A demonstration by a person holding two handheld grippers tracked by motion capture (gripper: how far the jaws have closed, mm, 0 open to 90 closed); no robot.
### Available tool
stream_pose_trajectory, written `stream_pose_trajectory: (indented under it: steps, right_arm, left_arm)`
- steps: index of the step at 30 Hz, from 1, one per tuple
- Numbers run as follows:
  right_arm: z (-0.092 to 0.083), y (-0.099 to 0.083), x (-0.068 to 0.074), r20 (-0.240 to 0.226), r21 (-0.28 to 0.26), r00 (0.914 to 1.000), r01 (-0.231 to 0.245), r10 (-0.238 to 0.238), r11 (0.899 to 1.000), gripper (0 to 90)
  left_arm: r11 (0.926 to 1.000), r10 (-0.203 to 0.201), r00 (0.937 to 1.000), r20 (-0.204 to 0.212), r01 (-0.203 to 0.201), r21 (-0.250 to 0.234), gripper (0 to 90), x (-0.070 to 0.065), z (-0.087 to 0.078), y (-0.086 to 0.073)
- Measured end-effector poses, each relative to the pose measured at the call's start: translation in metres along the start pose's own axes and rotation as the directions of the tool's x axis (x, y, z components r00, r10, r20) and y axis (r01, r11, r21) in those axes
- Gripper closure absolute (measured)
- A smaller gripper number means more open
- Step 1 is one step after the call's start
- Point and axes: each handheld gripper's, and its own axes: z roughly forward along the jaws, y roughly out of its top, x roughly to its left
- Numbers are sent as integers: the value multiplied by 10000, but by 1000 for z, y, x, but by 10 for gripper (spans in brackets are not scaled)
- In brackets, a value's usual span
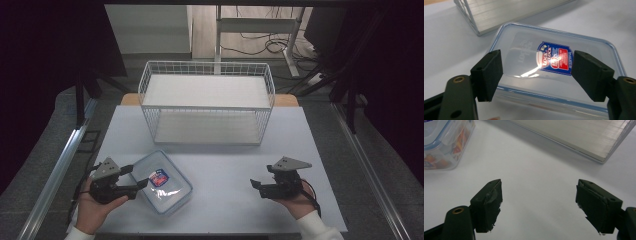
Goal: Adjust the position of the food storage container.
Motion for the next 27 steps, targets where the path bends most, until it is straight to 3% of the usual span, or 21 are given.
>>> stream_pose_trajectory:
  steps: [2,6,7,12,13,14,15,16,19,22,23,26,27]
  right_arm:
    - [0,-1,-1,59,50,10000,0,-1,10000,217]
    - [-2,-2,-2,152,24,9998,-113,112,9999,218]
    - [-4,-2,-3,219,17,9997,-135,134,9999,218]
    - [-5,-1,0,268,-6,9996,-26,26,10000,218]
    - [-5,-1,1,261,-7,9997,-24,24,10000,218]
    - [-5,-1,1,263,-5,9997,-31,31,10000,218]
    - [-5,-1,1,263,-5,9997,-31,31,10000,218]
    - [-5,-1,1,263,5,9996,-46,46,10000,218]
    - [-4,-1,0,270,52,9996,-76,75,10000,218]
    - [0,-1,0,237,203,9996,-175,170,9996,218]
    - [0,0,1,320,276,9995,-64,55,9996,218]
    - [2,0,3,404,367,9990,156,-170,9992,218]
    - [2,0,3,404,367,9990,156,-170,9992,218]
  left_arm:
    - [9996,-277,9988,392,274,85,253,4,-2,4]
    - [9998,-144,9992,375,138,166,256,3,-10,8]
    - [9997,-143,9983,565,132,201,268,2,-16,9]
    - [9964,84,9975,698,-142,833,367,-6,-22,6]
    - [9892,407,9973,618,-490,1381,438,-12,-22,2]
    - [9844,645,9962,586,-731,1597,475,-14,-22,1]
    - [9844,645,9962,586,-731,1597,503,-14,-22,1]
    - [9764,935,9932,692,-1050,1885,519,-19,-22,-1]
    - [9711,1001,9898,1012,-1193,2069,548,-22,-21,-2]
    - [9557,1031,9856,1338,-1355,2614,557,-27,-15,-7]
    - [9557,1031,9856,1338,-1355,2614,559,-27,-15,-7]
    - [9432,1250,9815,1453,-1630,2894,567,-33,-12,-13]
    - [9432,1250,9815,1453,-1630,2894,580,-33,-12,-13]
